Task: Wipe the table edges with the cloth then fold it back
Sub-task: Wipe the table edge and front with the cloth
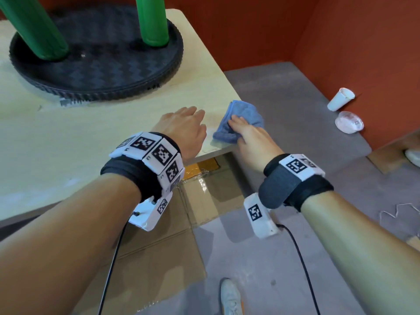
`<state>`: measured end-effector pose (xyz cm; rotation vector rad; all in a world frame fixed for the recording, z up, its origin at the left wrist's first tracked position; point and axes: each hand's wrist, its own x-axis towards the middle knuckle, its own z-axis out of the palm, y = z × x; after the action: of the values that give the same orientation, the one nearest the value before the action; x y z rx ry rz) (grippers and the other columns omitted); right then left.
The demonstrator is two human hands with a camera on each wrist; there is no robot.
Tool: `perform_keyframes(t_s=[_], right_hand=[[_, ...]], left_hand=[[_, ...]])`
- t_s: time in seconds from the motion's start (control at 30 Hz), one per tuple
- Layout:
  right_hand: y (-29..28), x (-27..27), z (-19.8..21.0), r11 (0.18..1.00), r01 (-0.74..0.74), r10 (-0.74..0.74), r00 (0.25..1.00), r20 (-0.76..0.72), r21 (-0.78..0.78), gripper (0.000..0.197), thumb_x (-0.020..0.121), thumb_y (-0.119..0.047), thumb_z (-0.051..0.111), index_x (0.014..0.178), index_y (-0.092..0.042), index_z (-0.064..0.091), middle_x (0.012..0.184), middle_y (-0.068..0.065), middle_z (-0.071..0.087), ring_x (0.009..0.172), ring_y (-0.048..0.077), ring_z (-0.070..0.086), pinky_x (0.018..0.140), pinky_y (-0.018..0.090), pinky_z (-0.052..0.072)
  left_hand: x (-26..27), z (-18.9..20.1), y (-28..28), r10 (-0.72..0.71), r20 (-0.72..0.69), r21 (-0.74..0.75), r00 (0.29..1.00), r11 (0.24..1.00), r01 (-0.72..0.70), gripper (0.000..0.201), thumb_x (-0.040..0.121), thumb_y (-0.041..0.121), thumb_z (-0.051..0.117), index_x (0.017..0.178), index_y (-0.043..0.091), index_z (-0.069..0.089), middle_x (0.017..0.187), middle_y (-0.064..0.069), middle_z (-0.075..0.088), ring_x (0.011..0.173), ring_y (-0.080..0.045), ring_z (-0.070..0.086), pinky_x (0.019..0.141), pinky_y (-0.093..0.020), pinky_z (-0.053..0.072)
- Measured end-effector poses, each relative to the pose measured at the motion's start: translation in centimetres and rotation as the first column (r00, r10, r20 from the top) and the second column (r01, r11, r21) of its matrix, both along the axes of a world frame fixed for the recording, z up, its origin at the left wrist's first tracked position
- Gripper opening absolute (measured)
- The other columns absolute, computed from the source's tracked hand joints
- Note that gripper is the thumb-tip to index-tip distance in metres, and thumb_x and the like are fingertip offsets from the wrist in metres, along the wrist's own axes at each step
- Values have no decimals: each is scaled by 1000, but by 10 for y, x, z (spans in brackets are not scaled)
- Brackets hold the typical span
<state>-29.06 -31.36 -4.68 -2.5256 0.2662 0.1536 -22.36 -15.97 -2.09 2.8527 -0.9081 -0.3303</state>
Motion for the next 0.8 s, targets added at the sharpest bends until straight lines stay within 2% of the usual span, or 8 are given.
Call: perform_keyframes(t_s=[0.13,0.23,0.37,0.43,0.5,0.6,0.7,0.8], right_hand=[[30,-8,-9,997,-10,13,1000,-29,81,43,92,3,36,134,2,42,143,13,41,133,23,38,110,35,24],[25,-6,4,838,243,-280,960,2,489,32,95,-23,45,92,3,63,94,10,63,80,18,57,75,34,40],[40,-6,1,963,196,-204,979,25,186,43,92,3,34,133,-4,41,146,15,35,137,26,29,106,25,16],[42,-8,-1,981,122,-127,992,24,151,43,91,4,37,133,-1,42,144,13,39,134,21,36,110,28,21],[30,-3,1,935,259,-286,955,82,241,30,90,3,42,119,3,52,127,15,51,114,20,51,101,35,33],[38,-1,-5,984,168,-167,985,34,-54,45,91,5,37,136,0,39,147,17,35,135,31,33,109,40,27],[51,-7,-10,996,-42,45,998,38,-75,53,92,5,35,144,-2,30,154,14,26,143,29,21,116,38,19],[34,3,-5,995,97,-94,991,94,-29,50,93,3,33,143,-5,34,153,11,30,142,28,26,114,34,20]], left_hand=[[1,-1,8,-8,-1,-6,1000,1000,8,42,100,25,28,136,8,41,141,-11,44,131,-26,40,109,-42,32],[3,1,10,-16,1,-7,1000,1000,16,43,101,26,27,137,9,39,142,-10,43,132,-25,38,111,-41,31],[4,0,10,-28,0,-28,1000,999,28,42,101,25,27,137,8,41,141,-10,44,131,-25,39,110,-41,32],[6,-2,11,-31,-6,-21,999,999,31,42,101,25,27,136,8,41,141,-11,44,131,-25,40,109,-41,32],[6,-2,12,-34,-7,-9,999,999,34,43,101,26,26,138,8,39,142,-10,43,132,-25,39,110,-41,31],[6,-3,17,-38,-8,-3,999,999,38,43,101,25,26,138,8,39,142,-10,43,133,-25,38,110,-41,31],[7,-4,21,-26,-12,-9,1000,1000,26,41,101,23,27,137,8,40,142,-10,44,131,-25,40,109,-41,32],[8,-2,25,-28,-14,-5,1000,1000,27,41,101,22,27,137,8,40,141,-11,45,130,-26,40,109,-42,33]])
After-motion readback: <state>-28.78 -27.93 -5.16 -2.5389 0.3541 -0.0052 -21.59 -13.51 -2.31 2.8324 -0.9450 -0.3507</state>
